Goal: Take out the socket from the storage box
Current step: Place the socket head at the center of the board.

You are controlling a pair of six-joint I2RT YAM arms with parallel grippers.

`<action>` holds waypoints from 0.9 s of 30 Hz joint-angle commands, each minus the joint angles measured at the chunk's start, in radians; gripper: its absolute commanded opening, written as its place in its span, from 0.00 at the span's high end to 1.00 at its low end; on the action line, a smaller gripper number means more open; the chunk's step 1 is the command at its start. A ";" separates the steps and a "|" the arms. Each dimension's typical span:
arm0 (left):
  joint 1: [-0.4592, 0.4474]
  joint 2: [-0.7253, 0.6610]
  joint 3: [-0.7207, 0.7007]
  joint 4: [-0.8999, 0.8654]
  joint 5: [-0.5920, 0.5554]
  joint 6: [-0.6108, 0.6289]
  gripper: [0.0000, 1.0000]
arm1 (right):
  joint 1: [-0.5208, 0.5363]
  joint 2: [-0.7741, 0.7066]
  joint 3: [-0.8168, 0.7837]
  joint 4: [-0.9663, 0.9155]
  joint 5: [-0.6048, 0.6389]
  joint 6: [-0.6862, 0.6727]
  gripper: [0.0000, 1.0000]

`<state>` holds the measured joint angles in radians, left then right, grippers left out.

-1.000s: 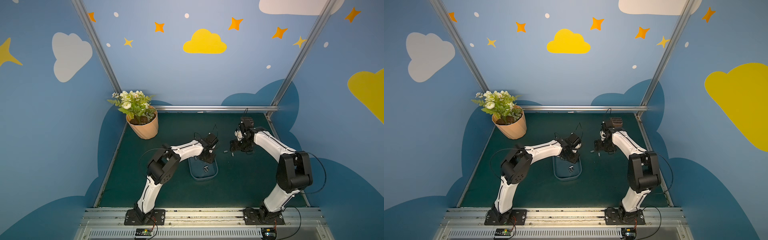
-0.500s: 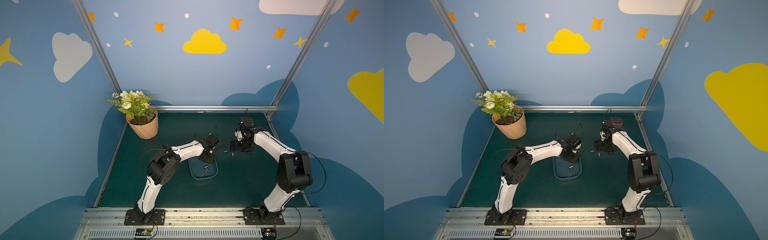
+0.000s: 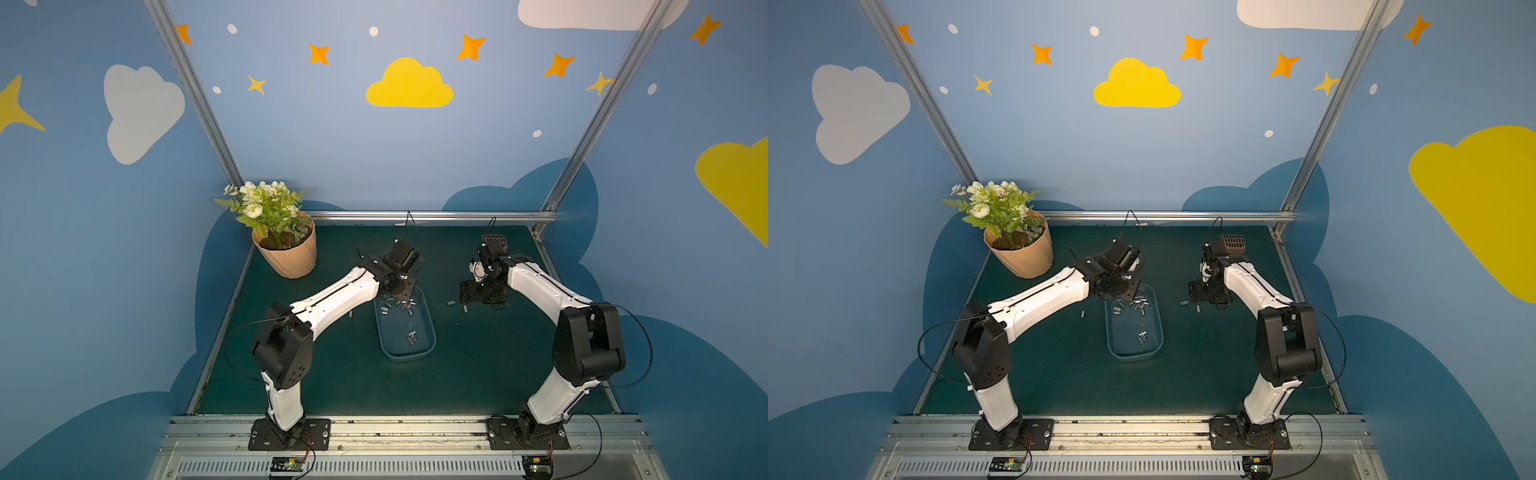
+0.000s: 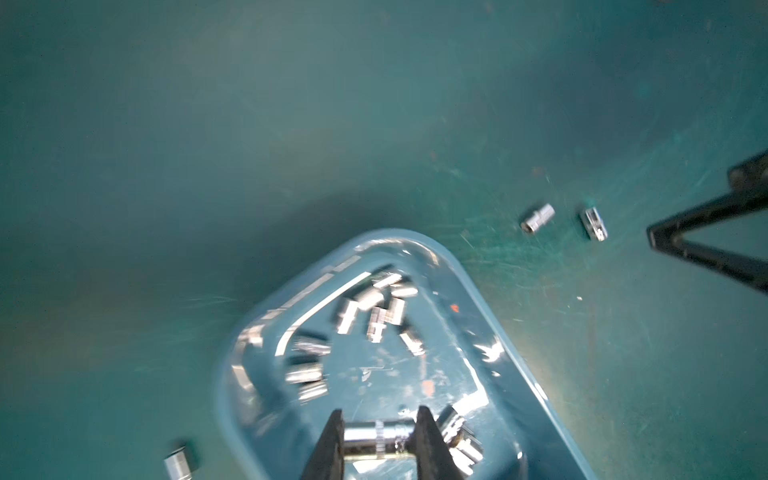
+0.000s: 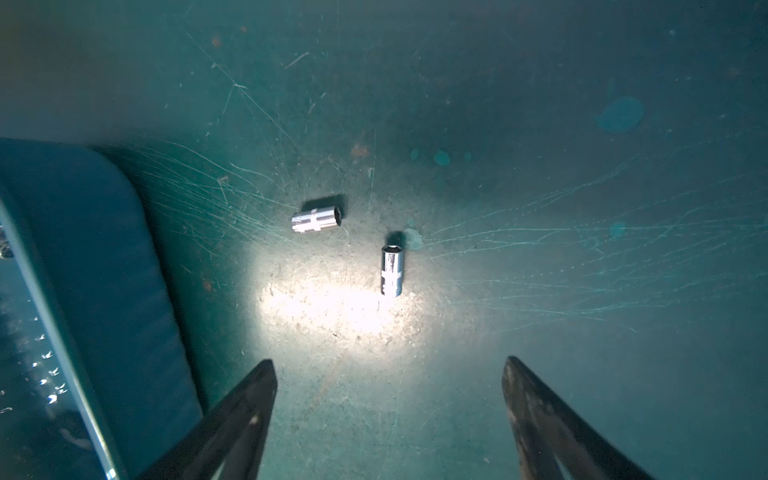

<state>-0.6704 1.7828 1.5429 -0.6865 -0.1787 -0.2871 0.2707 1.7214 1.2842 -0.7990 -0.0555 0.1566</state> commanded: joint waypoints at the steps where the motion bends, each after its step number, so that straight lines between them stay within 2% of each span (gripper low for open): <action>1: 0.073 -0.051 -0.063 -0.043 -0.041 0.027 0.74 | -0.005 -0.020 0.002 -0.002 -0.017 0.003 0.14; 5: 0.177 -0.088 -0.161 -0.021 -0.029 0.037 0.74 | -0.005 -0.022 -0.001 -0.002 -0.017 0.002 0.14; 10: 0.281 -0.060 -0.258 0.010 0.000 0.042 0.74 | -0.004 -0.029 -0.006 -0.002 -0.013 0.003 0.14; 14: 0.324 -0.027 -0.316 0.065 0.017 0.042 0.74 | -0.004 -0.033 -0.005 -0.006 -0.009 0.001 0.14; 27: 0.415 0.109 -0.325 0.100 0.051 0.061 0.74 | -0.004 -0.044 -0.015 -0.011 -0.001 0.001 0.14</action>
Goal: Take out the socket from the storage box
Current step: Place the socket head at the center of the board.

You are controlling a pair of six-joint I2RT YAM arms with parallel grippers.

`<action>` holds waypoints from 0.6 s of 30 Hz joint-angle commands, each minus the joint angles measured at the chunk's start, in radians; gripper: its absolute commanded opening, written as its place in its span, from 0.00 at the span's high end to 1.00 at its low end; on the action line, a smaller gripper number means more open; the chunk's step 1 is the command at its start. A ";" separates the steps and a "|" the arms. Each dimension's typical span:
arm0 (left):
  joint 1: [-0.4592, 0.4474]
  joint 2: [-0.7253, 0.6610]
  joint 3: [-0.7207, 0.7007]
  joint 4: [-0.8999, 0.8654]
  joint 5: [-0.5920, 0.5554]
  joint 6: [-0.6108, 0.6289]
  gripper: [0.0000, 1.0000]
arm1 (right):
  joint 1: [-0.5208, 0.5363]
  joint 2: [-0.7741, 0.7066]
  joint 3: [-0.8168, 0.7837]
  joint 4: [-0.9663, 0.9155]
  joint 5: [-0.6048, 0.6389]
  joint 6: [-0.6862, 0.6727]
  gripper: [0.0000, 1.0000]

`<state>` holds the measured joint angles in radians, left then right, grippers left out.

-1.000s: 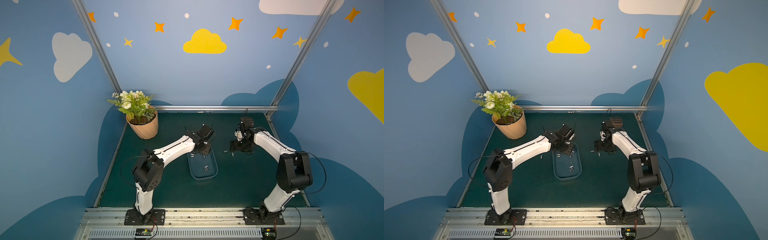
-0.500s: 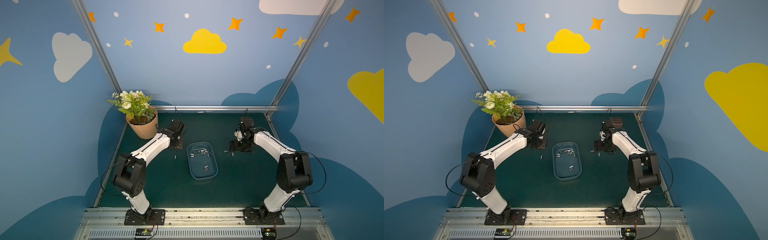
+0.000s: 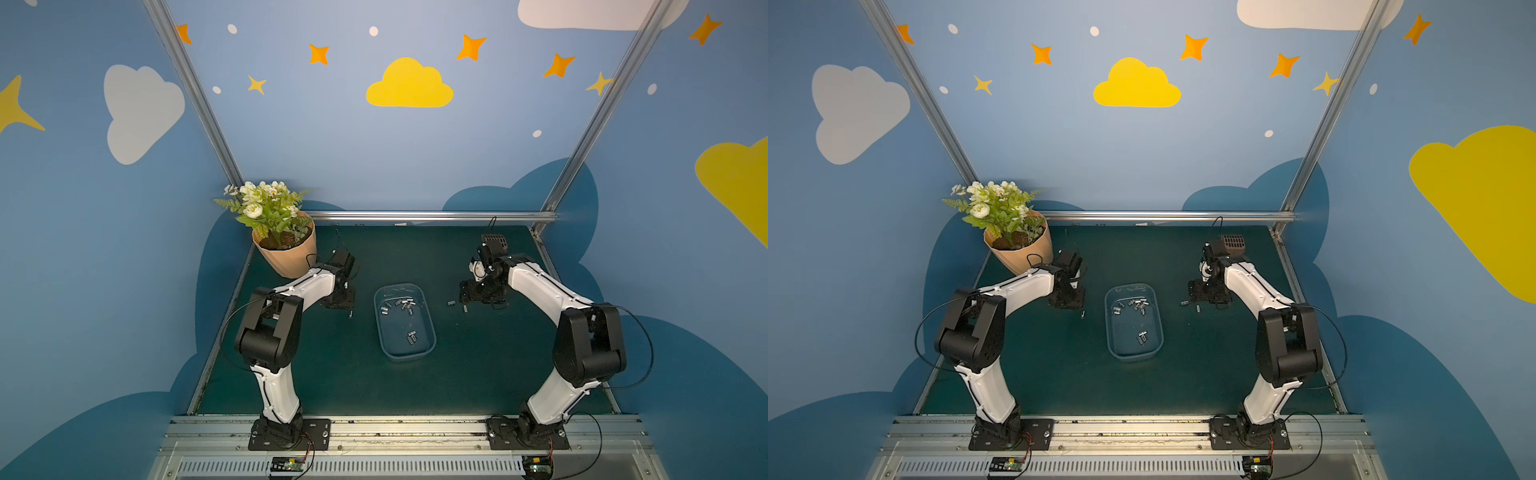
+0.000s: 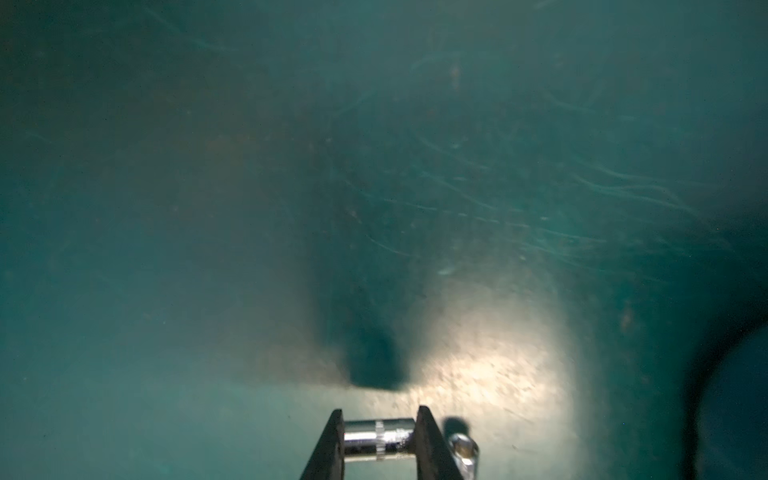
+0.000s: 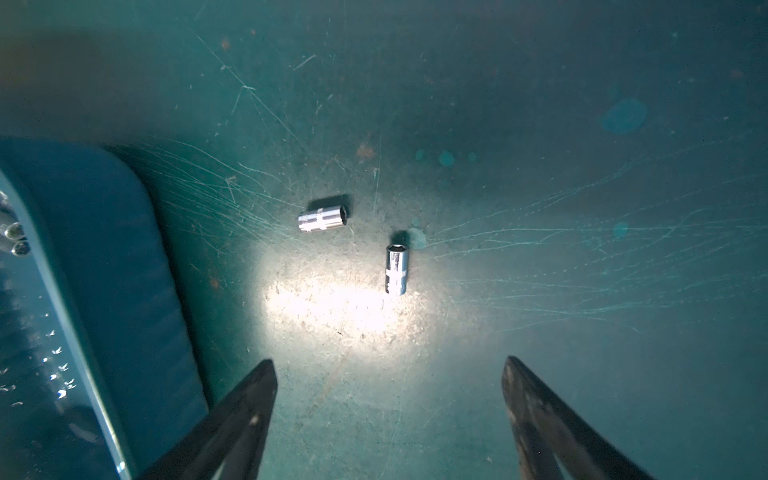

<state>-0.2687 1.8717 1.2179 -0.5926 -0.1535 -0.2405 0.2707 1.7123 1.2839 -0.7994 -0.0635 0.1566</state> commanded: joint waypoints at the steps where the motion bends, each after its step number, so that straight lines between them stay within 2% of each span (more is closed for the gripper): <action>1: 0.017 0.030 0.003 0.006 0.031 0.013 0.74 | -0.004 -0.037 -0.016 -0.011 0.007 0.001 0.14; 11: 0.026 0.078 0.038 -0.036 0.058 0.019 0.71 | -0.005 -0.038 -0.018 -0.010 0.009 0.001 0.14; 18: 0.029 0.073 0.038 -0.039 0.049 0.021 0.60 | -0.005 -0.039 -0.019 -0.010 0.008 -0.004 0.14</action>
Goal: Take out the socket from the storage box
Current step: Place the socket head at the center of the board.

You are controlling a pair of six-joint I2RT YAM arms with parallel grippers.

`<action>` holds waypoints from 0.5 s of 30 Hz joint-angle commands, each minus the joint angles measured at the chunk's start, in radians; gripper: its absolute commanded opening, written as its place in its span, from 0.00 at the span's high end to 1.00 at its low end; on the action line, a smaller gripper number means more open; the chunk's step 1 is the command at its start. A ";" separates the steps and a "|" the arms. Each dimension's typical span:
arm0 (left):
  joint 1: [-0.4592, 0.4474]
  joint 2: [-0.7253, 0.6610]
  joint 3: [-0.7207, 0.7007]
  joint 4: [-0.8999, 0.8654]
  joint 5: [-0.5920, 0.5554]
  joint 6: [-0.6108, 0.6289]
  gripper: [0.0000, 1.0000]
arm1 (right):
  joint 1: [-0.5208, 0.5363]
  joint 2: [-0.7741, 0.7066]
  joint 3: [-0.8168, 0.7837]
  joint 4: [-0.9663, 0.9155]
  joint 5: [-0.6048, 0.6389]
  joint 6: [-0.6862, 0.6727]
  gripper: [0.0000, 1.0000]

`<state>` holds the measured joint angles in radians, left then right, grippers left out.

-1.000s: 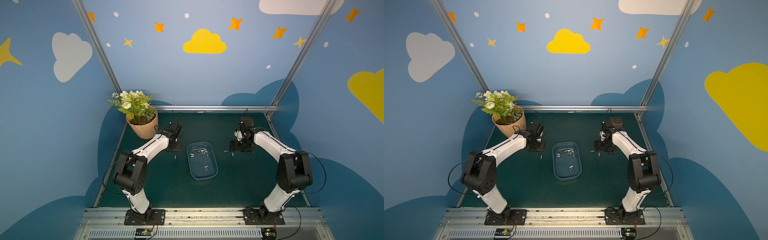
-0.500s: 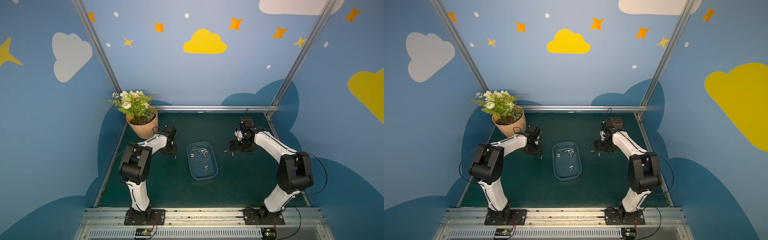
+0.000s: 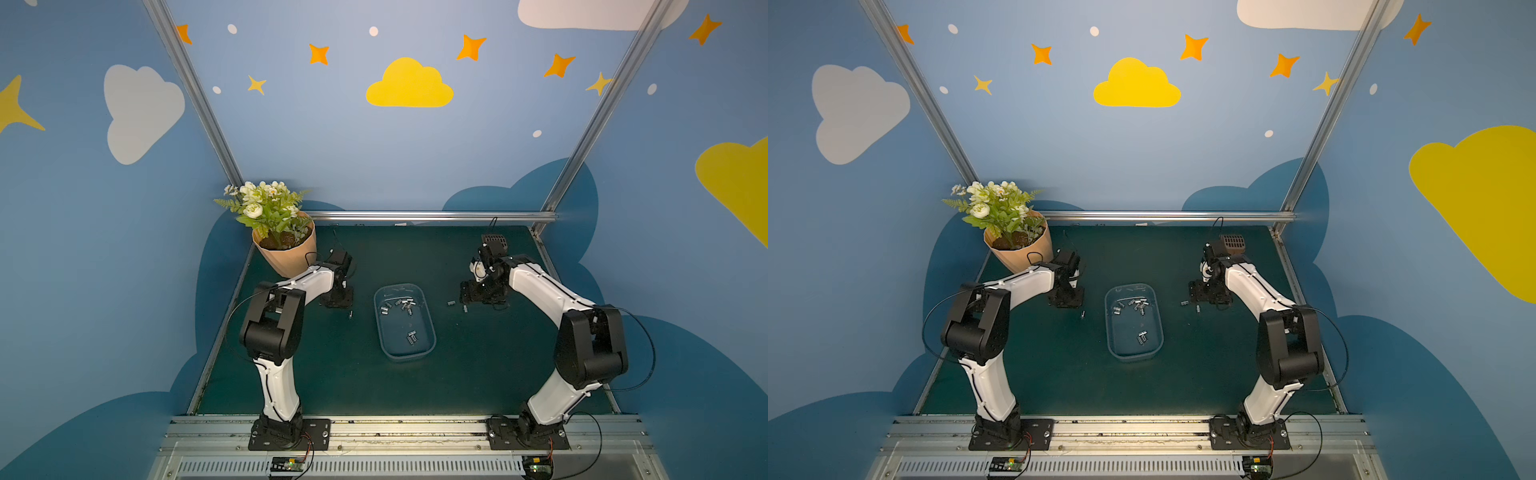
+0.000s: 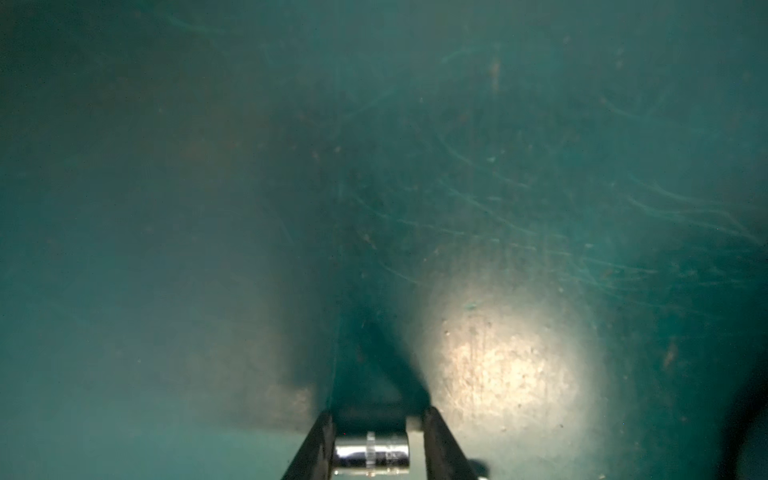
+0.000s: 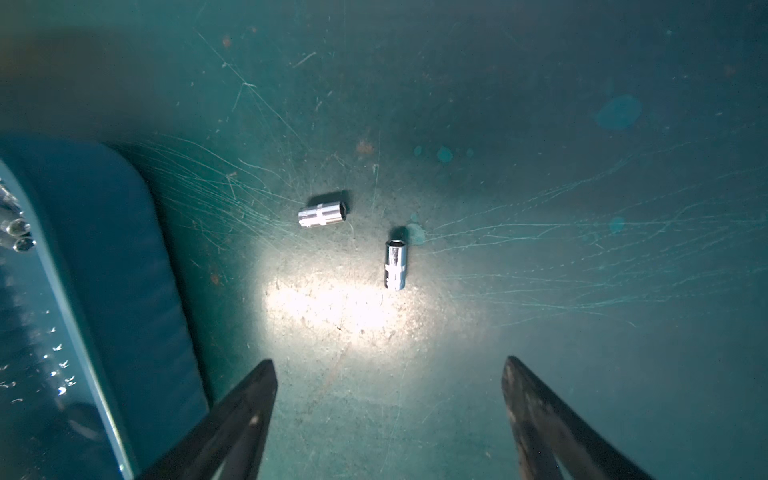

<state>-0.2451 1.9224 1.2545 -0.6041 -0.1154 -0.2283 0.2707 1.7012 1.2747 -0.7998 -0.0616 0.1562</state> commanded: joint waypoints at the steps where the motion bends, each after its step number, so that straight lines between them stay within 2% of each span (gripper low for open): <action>1: 0.005 0.022 0.002 -0.028 0.011 0.012 0.59 | -0.005 -0.028 -0.010 -0.010 0.006 -0.003 0.14; 15: 0.018 -0.036 0.014 -0.045 -0.012 0.023 0.39 | -0.007 -0.036 -0.007 -0.010 0.000 -0.004 0.14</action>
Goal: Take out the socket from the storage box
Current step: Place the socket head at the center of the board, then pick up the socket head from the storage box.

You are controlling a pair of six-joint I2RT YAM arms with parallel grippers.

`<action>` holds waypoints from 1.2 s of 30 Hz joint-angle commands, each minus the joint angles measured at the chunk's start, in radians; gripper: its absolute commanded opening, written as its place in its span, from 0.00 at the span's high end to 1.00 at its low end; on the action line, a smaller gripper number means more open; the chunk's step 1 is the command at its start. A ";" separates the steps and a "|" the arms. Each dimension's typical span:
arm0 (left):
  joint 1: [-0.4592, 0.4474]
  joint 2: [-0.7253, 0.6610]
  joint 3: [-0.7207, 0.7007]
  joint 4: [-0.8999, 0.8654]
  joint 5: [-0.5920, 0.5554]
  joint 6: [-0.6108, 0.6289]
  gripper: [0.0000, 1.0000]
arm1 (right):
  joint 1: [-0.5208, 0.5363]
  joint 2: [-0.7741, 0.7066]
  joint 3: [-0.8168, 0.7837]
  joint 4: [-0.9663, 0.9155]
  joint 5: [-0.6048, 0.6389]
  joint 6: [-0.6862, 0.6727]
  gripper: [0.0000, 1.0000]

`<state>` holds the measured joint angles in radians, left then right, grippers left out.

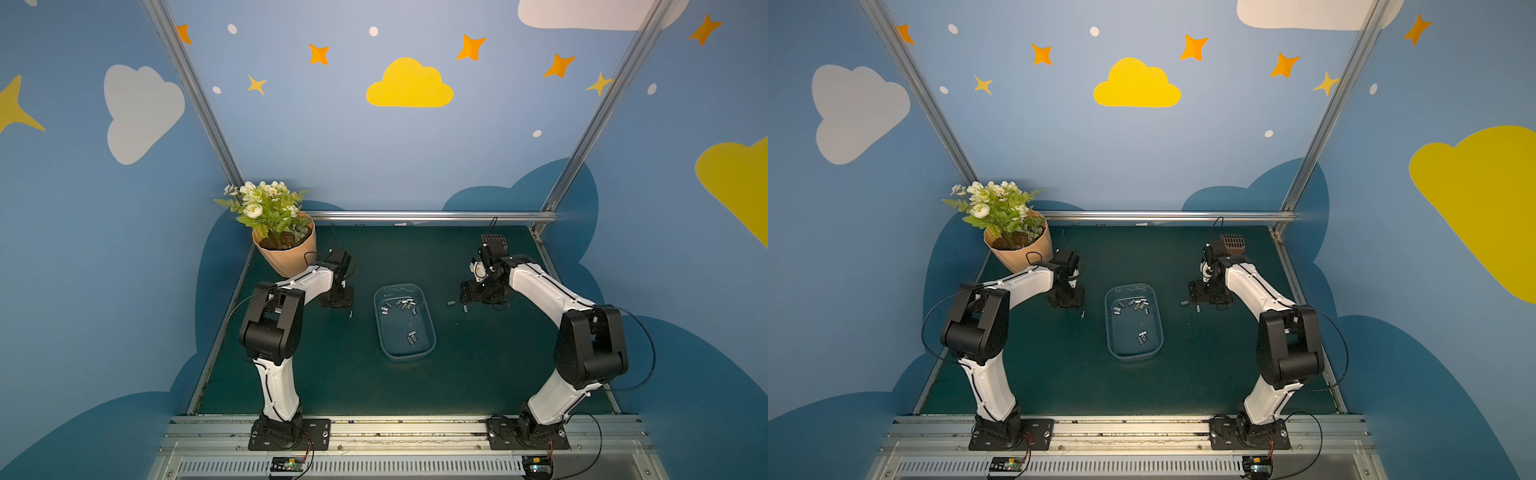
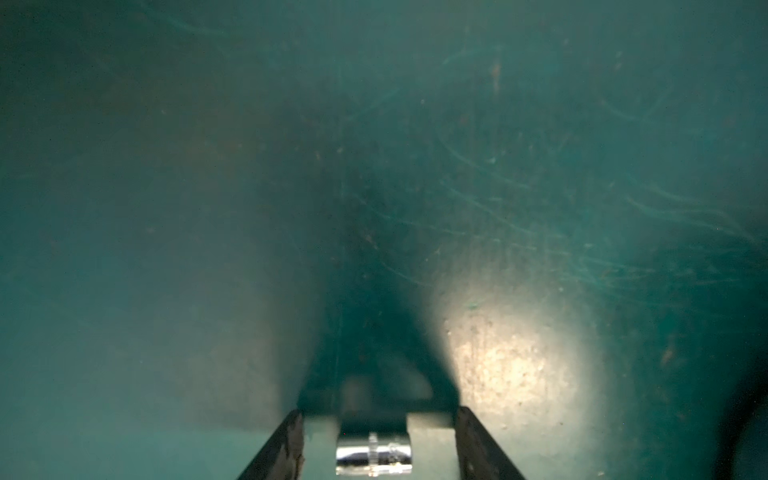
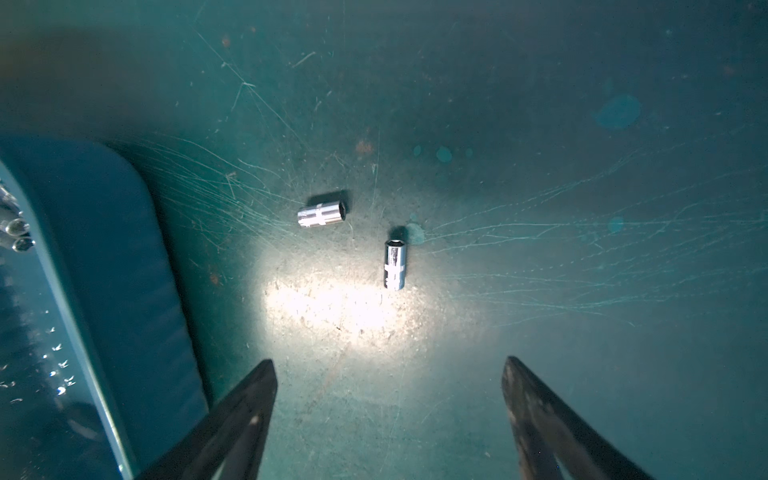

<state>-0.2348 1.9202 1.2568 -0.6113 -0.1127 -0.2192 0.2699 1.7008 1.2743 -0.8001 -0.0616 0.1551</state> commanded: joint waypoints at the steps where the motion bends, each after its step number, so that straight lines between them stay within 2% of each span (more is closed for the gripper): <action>1: 0.009 -0.039 0.015 -0.042 -0.016 0.015 0.39 | -0.005 -0.036 -0.005 -0.010 -0.003 -0.006 0.14; 15: 0.009 -0.211 0.035 -0.097 -0.002 0.015 0.33 | 0.011 -0.065 0.009 -0.018 -0.007 -0.032 0.15; 27: 0.010 -0.407 -0.098 -0.072 -0.019 -0.069 0.23 | 0.114 -0.072 0.086 -0.033 -0.007 -0.075 0.16; 36: 0.009 -0.495 -0.196 -0.023 -0.014 -0.131 0.17 | 0.219 -0.054 0.133 -0.020 -0.026 -0.100 0.17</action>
<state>-0.2291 1.4502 1.0817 -0.6540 -0.1295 -0.3176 0.4656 1.6581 1.3758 -0.8120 -0.0719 0.0708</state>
